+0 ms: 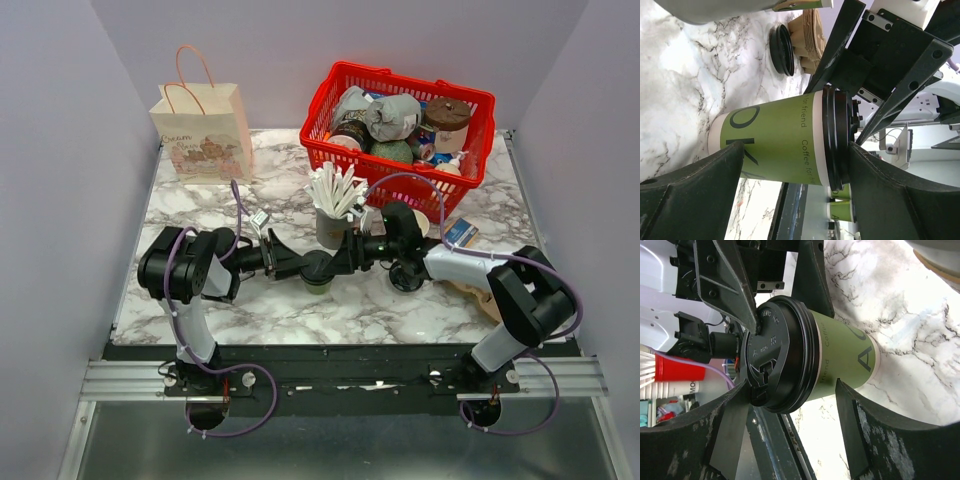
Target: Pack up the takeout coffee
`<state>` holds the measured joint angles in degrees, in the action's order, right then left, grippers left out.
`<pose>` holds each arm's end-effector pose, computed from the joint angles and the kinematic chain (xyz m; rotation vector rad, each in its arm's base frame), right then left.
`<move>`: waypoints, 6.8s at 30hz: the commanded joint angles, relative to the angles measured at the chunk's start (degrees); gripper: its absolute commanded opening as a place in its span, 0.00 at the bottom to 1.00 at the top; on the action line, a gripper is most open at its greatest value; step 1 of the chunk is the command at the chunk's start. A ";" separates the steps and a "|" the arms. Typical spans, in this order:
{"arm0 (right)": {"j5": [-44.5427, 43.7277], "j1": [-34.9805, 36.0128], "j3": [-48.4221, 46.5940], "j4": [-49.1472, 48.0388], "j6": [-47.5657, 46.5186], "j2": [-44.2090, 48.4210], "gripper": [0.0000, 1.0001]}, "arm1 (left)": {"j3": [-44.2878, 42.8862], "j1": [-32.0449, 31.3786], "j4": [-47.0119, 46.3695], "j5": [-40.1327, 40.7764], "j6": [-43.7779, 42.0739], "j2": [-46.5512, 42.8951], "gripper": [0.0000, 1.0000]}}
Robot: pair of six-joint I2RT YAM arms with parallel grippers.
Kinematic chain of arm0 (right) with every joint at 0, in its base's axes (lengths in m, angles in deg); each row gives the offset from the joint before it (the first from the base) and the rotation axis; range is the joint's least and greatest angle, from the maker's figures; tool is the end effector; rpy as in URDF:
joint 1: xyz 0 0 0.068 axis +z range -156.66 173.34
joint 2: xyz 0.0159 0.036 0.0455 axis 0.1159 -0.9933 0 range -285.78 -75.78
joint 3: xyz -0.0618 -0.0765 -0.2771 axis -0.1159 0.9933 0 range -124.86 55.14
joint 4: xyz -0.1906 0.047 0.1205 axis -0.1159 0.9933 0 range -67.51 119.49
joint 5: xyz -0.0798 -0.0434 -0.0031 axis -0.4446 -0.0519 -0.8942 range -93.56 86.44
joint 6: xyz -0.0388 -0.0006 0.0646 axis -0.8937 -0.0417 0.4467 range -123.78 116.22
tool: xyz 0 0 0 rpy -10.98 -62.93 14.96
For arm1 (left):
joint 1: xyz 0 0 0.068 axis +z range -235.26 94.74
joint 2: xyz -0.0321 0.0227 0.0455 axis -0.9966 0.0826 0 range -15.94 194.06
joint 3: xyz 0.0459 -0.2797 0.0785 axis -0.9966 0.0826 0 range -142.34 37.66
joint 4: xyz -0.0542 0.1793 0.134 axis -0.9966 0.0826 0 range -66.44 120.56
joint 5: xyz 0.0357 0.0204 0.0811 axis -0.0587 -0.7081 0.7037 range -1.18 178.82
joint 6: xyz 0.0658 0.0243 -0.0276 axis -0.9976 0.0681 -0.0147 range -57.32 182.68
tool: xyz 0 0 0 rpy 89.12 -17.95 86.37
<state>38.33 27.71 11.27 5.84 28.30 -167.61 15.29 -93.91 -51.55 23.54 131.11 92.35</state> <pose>0.2394 0.2151 0.2193 -0.5317 2.2507 1.4205 0.2714 -0.0998 0.1596 -0.0724 2.0956 -1.8833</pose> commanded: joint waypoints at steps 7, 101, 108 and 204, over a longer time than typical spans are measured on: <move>1.53 -1.24 -4.81 6.88 -8.43 1.66 0.85 | -5.65 0.38 19.09 6.83 -12.68 -12.55 0.91; 4.61 -7.74 -9.03 60.24 -63.01 38.66 0.97 | -54.36 -27.39 131.45 30.56 -131.97 -14.33 0.89; 4.52 -7.83 -9.30 60.06 -63.01 38.13 0.97 | -53.22 -27.22 131.71 32.40 -131.62 -16.18 0.82; -35.12 -42.98 -11.58 74.49 -79.79 20.99 0.61 | -35.73 13.74 118.09 26.43 -99.72 -55.12 0.99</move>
<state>7.57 -14.08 -2.11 82.21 -45.86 -145.03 -21.48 -78.82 70.21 48.63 26.81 37.42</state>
